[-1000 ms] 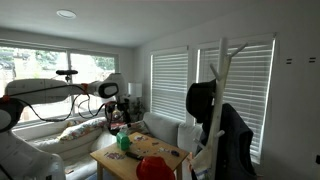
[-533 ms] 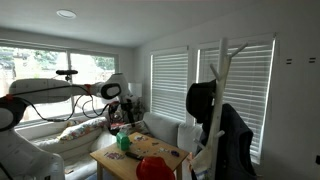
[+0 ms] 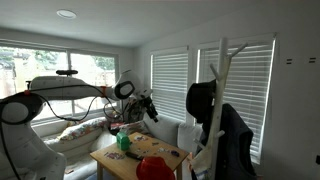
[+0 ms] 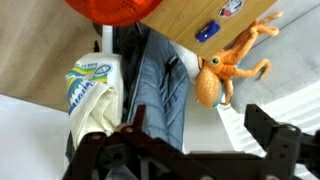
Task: Move the black hat from the stand to the table
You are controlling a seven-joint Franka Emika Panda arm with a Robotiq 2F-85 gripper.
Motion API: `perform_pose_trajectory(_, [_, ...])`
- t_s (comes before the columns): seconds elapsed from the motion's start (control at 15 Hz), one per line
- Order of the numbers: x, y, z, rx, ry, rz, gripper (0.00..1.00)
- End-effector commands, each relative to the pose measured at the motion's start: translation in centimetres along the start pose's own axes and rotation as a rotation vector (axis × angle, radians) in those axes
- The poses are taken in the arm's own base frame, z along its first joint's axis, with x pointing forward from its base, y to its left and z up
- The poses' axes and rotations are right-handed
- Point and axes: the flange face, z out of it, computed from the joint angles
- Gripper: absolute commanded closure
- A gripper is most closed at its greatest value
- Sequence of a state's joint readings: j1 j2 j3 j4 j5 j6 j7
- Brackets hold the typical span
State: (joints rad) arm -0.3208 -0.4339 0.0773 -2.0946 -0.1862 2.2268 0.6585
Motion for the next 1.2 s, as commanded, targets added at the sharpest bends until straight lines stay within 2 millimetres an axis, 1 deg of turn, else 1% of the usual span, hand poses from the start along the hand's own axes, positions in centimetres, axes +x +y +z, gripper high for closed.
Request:
perform_pose_trajectory(0.0, [4.0, 0.8, 0.3, -0.061, 0.146, 0.111, 0.0])
perform_pose_trajectory(0.13, [5.6, 1.4, 0.6, -0.079, 0.229, 0.17, 0.0])
perform_pose_trajectory(0.2, [4.0, 1.4, 0.4, -0.066, 0.159, 0.112, 0.0])
perform_pose_trajectory(0.33, [4.9, 1.7, 0.8, -0.076, 0.196, 0.144, 0.0])
perform_pose_trajectory(0.6, [5.2, 1.6, 0.8, -0.076, 0.203, 0.151, 0.0])
perform_pose_trajectory(0.73, [5.8, 1.7, 1.2, -0.119, 0.357, 0.141, 0.0])
perform_pose_trajectory(0.87, [7.0, 2.1, 1.5, -0.14, 0.458, 0.128, 0.0])
perform_pose_trajectory(1.13, [8.2, 2.8, 2.5, -0.21, 0.651, 0.164, 0.0])
